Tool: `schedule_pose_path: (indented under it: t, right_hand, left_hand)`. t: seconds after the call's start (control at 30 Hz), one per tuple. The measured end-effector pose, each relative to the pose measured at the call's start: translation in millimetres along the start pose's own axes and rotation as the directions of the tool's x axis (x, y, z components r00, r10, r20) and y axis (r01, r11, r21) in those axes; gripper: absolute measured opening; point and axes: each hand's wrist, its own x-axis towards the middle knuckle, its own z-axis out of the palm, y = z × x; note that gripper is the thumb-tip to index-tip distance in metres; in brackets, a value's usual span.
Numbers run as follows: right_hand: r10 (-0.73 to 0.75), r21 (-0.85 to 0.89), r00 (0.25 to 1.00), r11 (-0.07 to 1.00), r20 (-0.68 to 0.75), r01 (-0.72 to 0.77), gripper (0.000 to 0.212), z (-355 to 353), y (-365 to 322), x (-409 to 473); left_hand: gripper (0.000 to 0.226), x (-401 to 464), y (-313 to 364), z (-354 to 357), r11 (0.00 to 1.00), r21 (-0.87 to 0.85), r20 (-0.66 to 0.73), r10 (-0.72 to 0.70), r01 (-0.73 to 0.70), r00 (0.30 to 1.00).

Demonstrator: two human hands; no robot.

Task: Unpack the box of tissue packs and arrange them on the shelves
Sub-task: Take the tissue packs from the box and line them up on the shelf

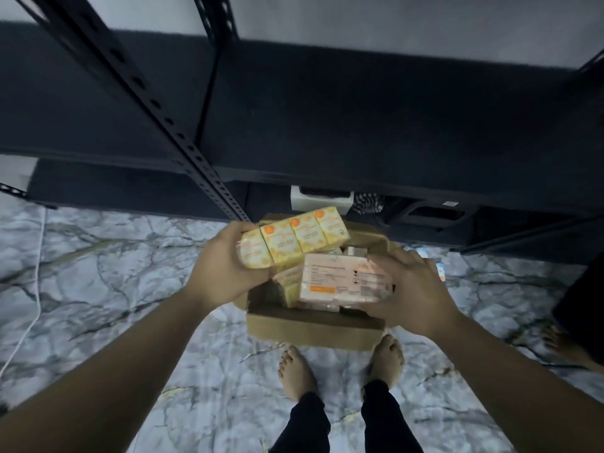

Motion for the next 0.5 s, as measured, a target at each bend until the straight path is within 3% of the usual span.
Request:
schedule_pose_path:
  t: [0.2, 0.33, 0.5]
  right_hand:
    - [-0.033, -0.011, 0.994, 0.999, -0.102, 0.032, 0.088, -115, -57, -42]
    - [-0.043, -0.007, 0.975, 0.999, -0.219, 0.043, 0.093, -174, -86, -59]
    - [-0.062, -0.006, 0.946, 0.998, -0.319, 0.064, 0.094, -239, -108, -72]
  left_hand:
    - [0.070, -55, 82, -87, 0.982, -0.144, -0.145, 0.099, -0.120, 0.985]
    - [0.072, -78, 133, -133, 0.961, -0.164, -0.269, 0.172, -0.221, 0.948]
    - [0.073, -90, 187, -179, 0.924, -0.173, -0.315, 0.277, -0.342, 0.908]
